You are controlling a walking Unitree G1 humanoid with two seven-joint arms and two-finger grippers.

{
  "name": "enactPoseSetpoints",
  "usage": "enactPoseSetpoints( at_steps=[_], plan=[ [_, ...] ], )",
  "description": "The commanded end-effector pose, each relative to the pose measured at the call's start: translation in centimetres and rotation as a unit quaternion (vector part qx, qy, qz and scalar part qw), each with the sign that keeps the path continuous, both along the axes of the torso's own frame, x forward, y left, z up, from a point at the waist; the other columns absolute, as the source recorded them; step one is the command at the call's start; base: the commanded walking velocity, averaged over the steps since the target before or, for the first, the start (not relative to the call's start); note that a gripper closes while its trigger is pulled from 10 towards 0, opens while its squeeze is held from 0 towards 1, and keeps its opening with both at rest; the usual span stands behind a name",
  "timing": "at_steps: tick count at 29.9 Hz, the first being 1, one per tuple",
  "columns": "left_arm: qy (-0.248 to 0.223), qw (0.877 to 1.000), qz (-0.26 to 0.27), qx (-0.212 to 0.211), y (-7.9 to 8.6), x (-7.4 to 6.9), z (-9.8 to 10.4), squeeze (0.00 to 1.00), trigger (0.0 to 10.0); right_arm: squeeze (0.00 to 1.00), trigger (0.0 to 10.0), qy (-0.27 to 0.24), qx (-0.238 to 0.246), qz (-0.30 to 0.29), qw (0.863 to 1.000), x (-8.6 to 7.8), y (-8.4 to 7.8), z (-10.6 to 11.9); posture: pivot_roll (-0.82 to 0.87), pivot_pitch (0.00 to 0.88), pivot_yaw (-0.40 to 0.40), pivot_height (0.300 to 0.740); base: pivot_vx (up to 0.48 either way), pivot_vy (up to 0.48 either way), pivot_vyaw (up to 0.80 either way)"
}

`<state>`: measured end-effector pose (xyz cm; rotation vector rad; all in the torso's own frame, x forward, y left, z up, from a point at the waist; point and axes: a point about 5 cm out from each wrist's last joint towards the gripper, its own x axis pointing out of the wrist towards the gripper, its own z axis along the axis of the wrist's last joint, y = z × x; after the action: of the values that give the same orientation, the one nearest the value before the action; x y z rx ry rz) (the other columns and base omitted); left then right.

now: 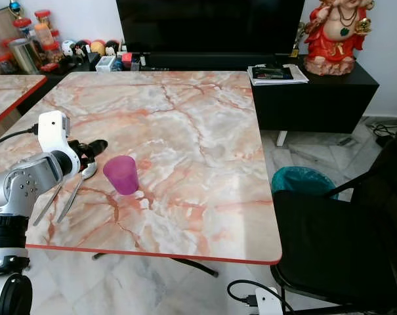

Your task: Setting the table

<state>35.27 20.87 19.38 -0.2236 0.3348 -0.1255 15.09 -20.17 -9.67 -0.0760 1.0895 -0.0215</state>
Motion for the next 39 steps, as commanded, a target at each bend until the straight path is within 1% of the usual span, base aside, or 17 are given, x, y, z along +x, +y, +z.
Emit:
enactPoseSetpoints(
  at_steps=[1,2,3,10,11,12,13,23,26,29,33,39],
  plan=[
    [0.009,1.0,-0.006,0.004,-0.2,-0.3,-0.3,1.0,10.0,0.0,10.0,0.0,0.004,-0.001,1.0,0.1,0.2,0.0,-0.03,0.014,0.055,0.74,0.0,0.0,0.0],
    [0.011,1.0,-0.013,0.004,-0.4,-0.4,-0.4,0.87,10.0,0.0,10.0,0.001,0.004,-0.001,1.0,0.1,0.2,0.0,-0.03,0.014,0.055,0.74,0.0,0.0,0.0],
    [0.015,1.0,-0.022,0.004,-0.7,-0.5,-0.5,0.0,10.0,0.0,10.0,0.001,0.004,-0.001,1.0,0.1,0.2,0.0,-0.03,0.014,0.055,0.74,0.0,0.0,0.0],
    [0.019,0.999,-0.028,0.005,-1.0,-0.5,-0.7,0.0,10.0,0.0,10.0,0.001,0.004,0.0,1.0,0.1,0.3,0.0,-0.03,0.008,0.055,0.74,0.0,0.0,0.0],
    [0.028,0.999,-0.026,0.009,-1.1,-0.5,-1.2,0.0,10.0,0.0,10.0,0.001,0.004,0.0,1.0,0.0,0.3,0.0,-0.03,0.005,0.057,0.74,0.0,0.0,0.0],
    [0.028,0.999,-0.026,0.009,-1.1,-0.5,-1.2,0.0,10.0,0.0,10.0,0.001,0.004,0.0,1.0,0.0,0.3,0.0,-0.03,0.005,0.057,0.74,0.0,0.0,0.0],
    [0.034,0.999,-0.024,0.018,-1.1,-0.5,-1.6,0.0,10.0,0.0,10.0,0.001,0.004,0.0,1.0,0.0,0.3,0.0,-0.03,0.005,0.057,0.74,0.0,0.0,0.0],
    [0.04,0.999,-0.016,0.028,-1.3,-0.5,-2.1,0.0,10.0,0.0,10.0,0.001,0.005,0.0,1.0,0.0,0.3,0.0,-0.03,0.004,0.059,0.74,0.0,0.0,0.0],
    [0.044,0.999,-0.007,0.027,-1.4,-0.4,-2.6,0.0,10.0,0.0,10.0,0.001,0.005,0.0,1.0,0.0,0.3,0.0,-0.03,0.005,0.058,0.74,0.0,0.0,0.0],
    [0.045,0.999,0.014,0.019,-1.4,-0.1,-2.9,0.0,10.0,0.0,10.0,0.001,0.005,-0.001,1.0,0.0,0.3,0.0,-0.04,0.008,0.058,0.74,0.0,0.0,0.0],
    [0.045,0.999,0.01,0.015,-1.8,0.0,-3.0,0.0,10.0,0.0,10.0,0.001,0.005,-0.001,1.0,0.1,0.3,0.0,-0.04,0.013,0.057,0.74,0.0,0.0,0.0],
    [0.048,0.999,0.013,0.017,-1.8,0.2,-3.2,0.0,10.0,0.0,10.0,0.0,0.005,-0.001,1.0,0.1,0.3,0.0,-0.04,0.016,0.058,0.74,0.0,0.0,0.0]
  ],
)
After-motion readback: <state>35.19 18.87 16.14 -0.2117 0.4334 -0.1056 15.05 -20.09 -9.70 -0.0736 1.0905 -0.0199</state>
